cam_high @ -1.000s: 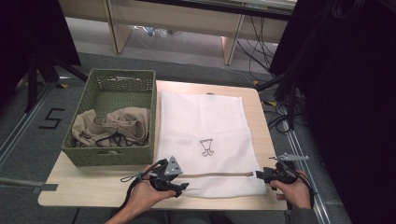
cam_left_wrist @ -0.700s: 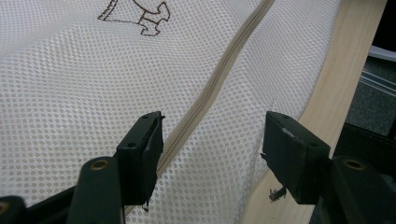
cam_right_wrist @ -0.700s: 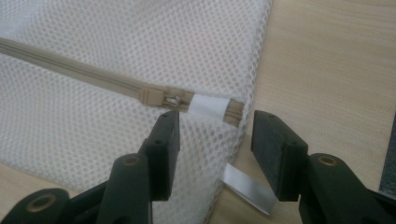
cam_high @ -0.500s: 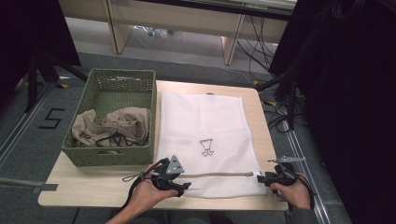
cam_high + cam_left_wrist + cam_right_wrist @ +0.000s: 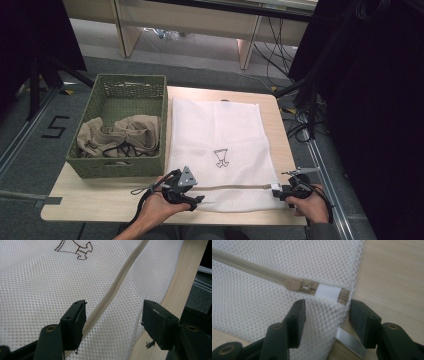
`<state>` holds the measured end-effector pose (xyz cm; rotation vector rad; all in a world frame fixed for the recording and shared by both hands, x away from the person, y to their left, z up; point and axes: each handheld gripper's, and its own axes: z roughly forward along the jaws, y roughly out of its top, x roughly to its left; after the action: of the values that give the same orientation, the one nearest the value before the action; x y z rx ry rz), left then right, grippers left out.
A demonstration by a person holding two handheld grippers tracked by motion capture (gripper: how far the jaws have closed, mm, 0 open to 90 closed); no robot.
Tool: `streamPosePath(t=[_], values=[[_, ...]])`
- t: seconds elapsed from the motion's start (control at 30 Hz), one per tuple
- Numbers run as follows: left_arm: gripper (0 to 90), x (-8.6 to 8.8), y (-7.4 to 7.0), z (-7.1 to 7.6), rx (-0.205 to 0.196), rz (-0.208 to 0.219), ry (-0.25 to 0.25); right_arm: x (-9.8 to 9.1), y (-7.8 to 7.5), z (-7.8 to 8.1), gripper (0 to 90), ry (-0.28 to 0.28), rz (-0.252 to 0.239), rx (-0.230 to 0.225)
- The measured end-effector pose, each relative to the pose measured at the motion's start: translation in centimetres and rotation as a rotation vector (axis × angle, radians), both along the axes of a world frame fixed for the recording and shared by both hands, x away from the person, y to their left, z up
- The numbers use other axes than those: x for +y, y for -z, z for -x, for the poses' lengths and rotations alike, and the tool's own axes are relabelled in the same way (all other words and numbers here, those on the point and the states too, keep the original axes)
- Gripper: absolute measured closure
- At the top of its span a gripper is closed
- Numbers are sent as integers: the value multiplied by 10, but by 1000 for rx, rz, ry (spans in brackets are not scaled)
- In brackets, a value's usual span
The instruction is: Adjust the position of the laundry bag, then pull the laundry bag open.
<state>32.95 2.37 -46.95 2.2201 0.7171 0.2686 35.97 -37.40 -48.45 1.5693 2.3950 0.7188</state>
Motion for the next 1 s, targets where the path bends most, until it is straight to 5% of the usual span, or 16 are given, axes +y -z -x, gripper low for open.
streamPosePath(t=[0.53, 1.0], values=[[348, 0, 0, 1, -5, -5, 7, 11, 2, -3, 342, -28, 52, 9], [343, 0, 0, 3, -17, -12, 13, 13, -1, -5, 536, -28, 108, 6]])
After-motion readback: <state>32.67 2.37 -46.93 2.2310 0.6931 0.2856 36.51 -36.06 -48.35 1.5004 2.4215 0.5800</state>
